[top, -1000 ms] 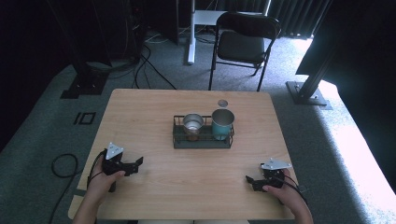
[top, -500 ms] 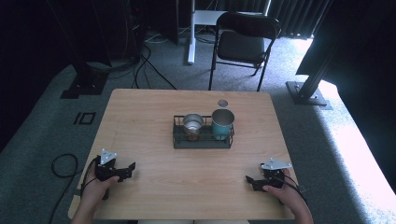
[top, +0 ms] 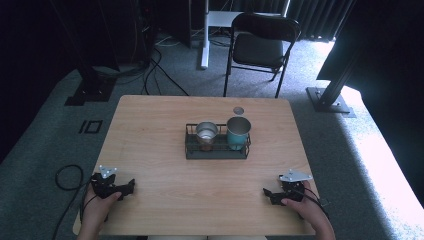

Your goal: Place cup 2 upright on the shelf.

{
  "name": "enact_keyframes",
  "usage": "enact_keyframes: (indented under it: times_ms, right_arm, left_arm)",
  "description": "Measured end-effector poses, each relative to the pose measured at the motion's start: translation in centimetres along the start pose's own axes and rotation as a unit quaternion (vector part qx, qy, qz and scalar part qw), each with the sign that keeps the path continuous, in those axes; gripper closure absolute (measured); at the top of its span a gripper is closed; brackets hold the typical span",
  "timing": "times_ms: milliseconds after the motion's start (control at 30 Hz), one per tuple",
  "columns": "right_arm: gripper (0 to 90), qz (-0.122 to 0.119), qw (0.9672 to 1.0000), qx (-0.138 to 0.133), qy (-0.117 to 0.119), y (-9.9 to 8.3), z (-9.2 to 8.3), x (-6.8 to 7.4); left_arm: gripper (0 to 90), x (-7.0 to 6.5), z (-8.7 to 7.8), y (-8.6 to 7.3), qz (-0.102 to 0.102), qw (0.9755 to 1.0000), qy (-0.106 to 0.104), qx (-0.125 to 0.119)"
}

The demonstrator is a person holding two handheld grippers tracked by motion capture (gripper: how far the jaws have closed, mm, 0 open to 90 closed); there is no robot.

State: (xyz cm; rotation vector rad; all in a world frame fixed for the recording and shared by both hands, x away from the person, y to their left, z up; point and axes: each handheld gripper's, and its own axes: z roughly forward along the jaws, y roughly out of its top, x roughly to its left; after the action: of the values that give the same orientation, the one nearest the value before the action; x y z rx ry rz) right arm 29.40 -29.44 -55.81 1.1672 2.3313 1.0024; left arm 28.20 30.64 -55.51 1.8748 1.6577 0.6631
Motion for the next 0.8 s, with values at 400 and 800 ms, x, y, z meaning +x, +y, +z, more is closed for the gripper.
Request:
enact_keyframes:
  times_ms: [400,800]
  right_arm:
    - [11.1,0.0,1.0,0.0,0.0,0.0,0.0,0.01]
    - [11.1,0.0,1.0,0.0,0.0,-0.01,0.0,0.0]
  left_arm:
    - [2.1,0.51,-0.13,-0.28,-0.038,0.9986,0.036,-0.003]
    - [2.1,-0.18,0.38,0.28,-0.073,0.9951,0.066,-0.003]
